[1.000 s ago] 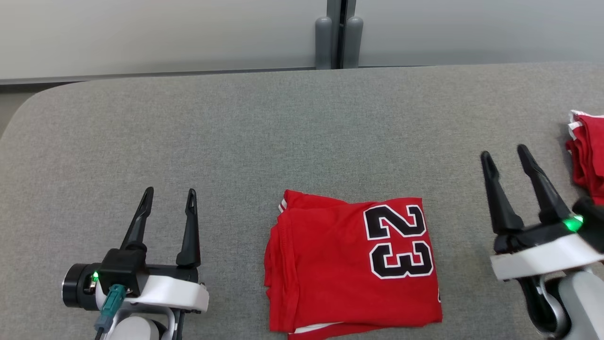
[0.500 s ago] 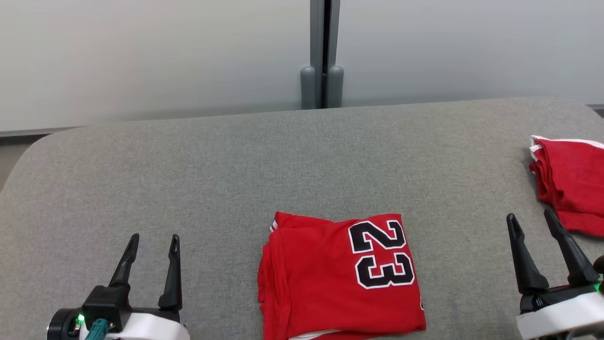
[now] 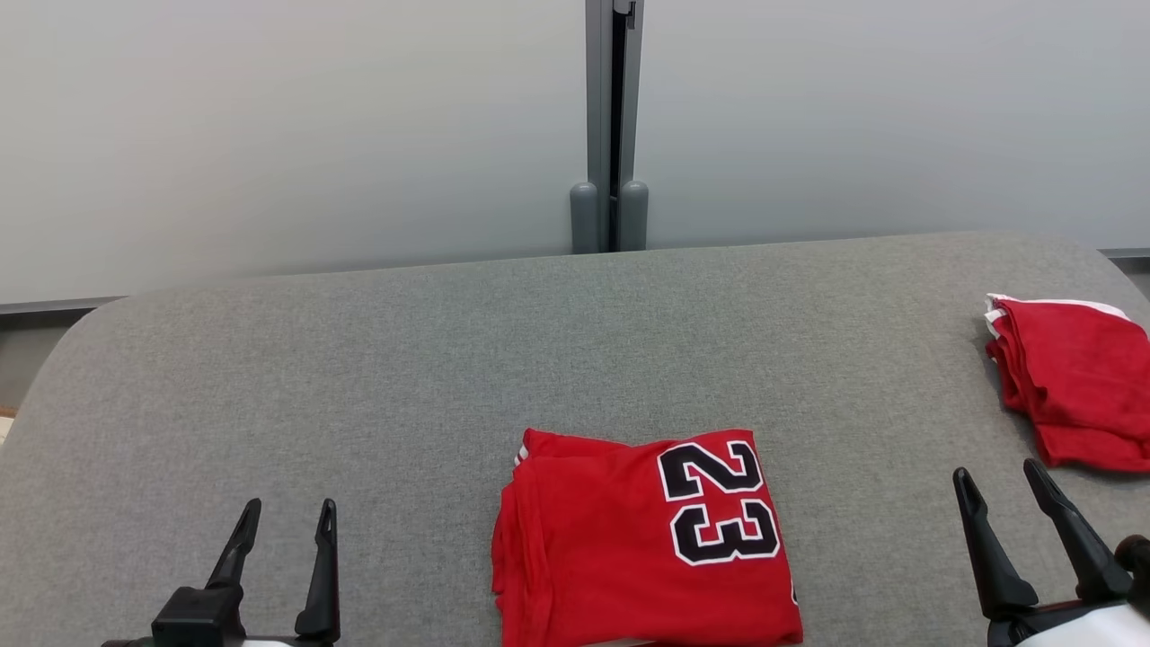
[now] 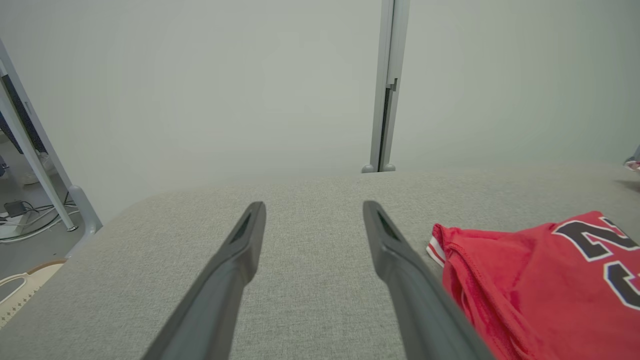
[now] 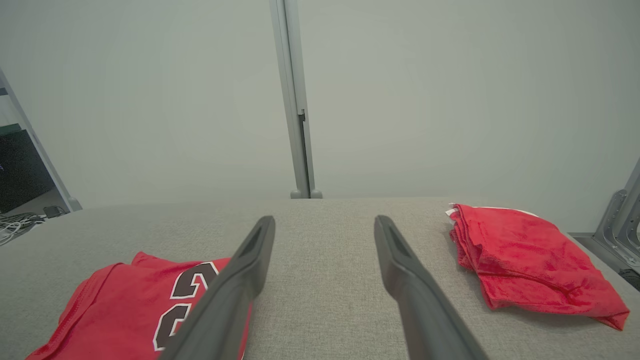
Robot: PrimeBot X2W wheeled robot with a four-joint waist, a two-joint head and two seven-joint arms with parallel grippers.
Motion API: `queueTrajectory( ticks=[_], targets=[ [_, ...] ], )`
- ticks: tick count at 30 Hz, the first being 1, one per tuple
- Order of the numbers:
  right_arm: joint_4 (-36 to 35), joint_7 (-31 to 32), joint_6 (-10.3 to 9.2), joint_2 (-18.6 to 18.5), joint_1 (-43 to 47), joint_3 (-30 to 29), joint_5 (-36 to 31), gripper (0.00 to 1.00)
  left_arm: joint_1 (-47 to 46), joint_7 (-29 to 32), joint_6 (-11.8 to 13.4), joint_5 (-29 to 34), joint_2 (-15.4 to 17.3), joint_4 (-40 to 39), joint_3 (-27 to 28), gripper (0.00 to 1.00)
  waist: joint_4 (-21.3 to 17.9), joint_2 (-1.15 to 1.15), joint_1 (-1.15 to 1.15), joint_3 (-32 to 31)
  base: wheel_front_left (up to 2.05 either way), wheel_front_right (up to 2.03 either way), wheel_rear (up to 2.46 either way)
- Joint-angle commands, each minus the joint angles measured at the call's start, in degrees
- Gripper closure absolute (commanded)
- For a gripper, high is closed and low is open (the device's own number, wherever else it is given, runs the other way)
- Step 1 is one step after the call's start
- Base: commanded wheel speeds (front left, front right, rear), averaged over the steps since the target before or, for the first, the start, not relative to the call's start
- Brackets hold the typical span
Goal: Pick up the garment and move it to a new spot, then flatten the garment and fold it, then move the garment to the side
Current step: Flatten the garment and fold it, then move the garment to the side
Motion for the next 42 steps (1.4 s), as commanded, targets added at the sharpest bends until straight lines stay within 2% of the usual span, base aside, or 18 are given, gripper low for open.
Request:
queueTrajectory(
  ticks=[1,27,36,37,42],
  targets=[
    [0.06,0.32,0.00,-0.11,0.69,-0.19,-0.26,0.00,0.77,0.11,0.33,-0.30,0.36,-0.39,0.17,0.00,-0.09,0.00,0.00,-0.21,0.00,0.00,0.00],
    [0.25,1.97,0.00,-0.69,0.08,0.84,-0.79,0.00,-0.07,0.50,2.35,0.33,0.99,-2.35,-1.05,0.00,0.51,0.00,0.00,-0.07,0.00,0.00,0.00],
    [5.28,2.05,0.00,-0.79,-1.85,3.99,0.36,0.00,-5.72,-0.40,1.63,1.03,-0.64,-2.02,-3.47,0.00,6.78,0.00,0.00,4.10,0.00,0.00,0.00],
    [7.71,1.79,0.00,-0.58,-3.07,5.37,1.17,0.00,-7.53,-0.96,1.43,0.86,-1.40,-1.58,-4.08,0.00,8.46,0.00,0.00,5.81,0.00,0.00,0.00],
    [14.97,1.81,0.00,-0.45,-7.15,8.33,2.94,0.00,-11.81,-2.36,0.86,1.03,-2.62,-0.21,-5.20,0.00,11.83,0.00,0.00,10.45,0.00,0.00,0.00]
  ],
)
